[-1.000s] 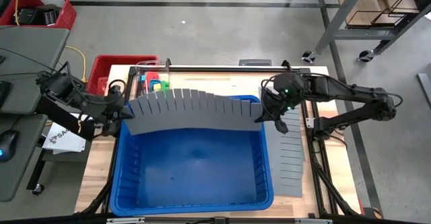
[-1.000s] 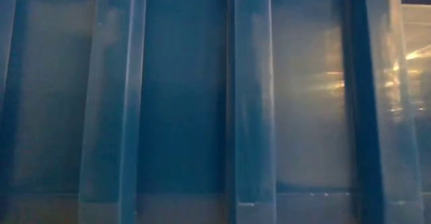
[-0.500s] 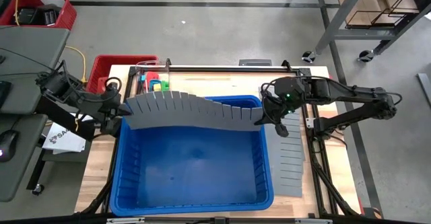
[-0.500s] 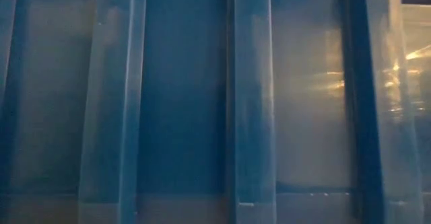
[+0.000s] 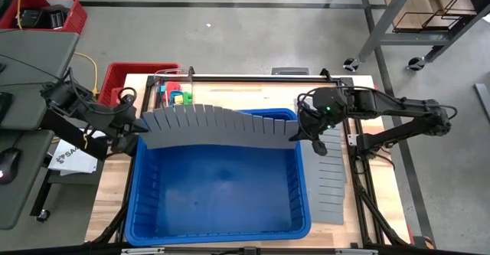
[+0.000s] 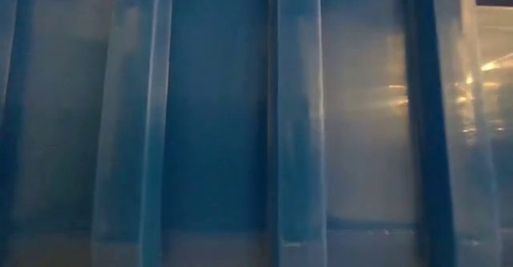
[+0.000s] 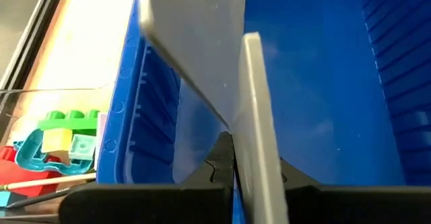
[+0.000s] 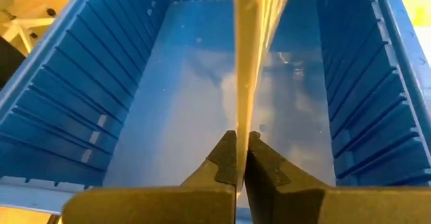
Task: Sort blocks
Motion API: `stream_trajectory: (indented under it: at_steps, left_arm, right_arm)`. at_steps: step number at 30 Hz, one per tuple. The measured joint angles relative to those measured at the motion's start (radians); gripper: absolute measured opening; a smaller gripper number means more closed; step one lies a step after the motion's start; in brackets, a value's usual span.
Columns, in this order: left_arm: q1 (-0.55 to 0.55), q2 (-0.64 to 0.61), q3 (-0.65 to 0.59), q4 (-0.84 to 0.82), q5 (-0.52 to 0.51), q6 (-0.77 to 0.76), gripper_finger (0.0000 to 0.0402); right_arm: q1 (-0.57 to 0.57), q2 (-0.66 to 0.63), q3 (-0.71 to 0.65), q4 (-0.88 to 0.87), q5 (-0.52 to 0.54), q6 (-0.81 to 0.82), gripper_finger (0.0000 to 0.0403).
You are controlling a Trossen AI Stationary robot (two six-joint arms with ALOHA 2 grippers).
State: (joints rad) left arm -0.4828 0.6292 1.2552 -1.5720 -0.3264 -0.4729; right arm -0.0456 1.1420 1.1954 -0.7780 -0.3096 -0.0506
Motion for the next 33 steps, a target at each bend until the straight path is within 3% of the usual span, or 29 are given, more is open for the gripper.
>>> stream_trajectory:
  at_steps: [12, 18, 23, 33]
  left_arm:
    - [0.000, 0.006, 0.000, 0.005, -0.033, 0.008, 0.0000]
    - [0.001, 0.011, 0.000, -0.019, -0.100, -0.017, 0.0000]
    - [0.001, 0.011, 0.004, -0.006, -0.065, -0.023, 0.0000]
    - [0.001, 0.012, 0.004, -0.011, -0.050, -0.008, 0.0000]
  right_arm:
    - [0.068, -0.024, 0.004, -0.068, 0.113, -0.011, 0.0000]
    - [0.071, -0.020, -0.002, -0.007, 0.179, -0.037, 0.0000]
    - [0.050, -0.017, -0.001, -0.039, 0.249, -0.055, 0.0000]
    - [0.055, 0.018, -0.001, 0.015, 0.248, -0.025, 0.0000]
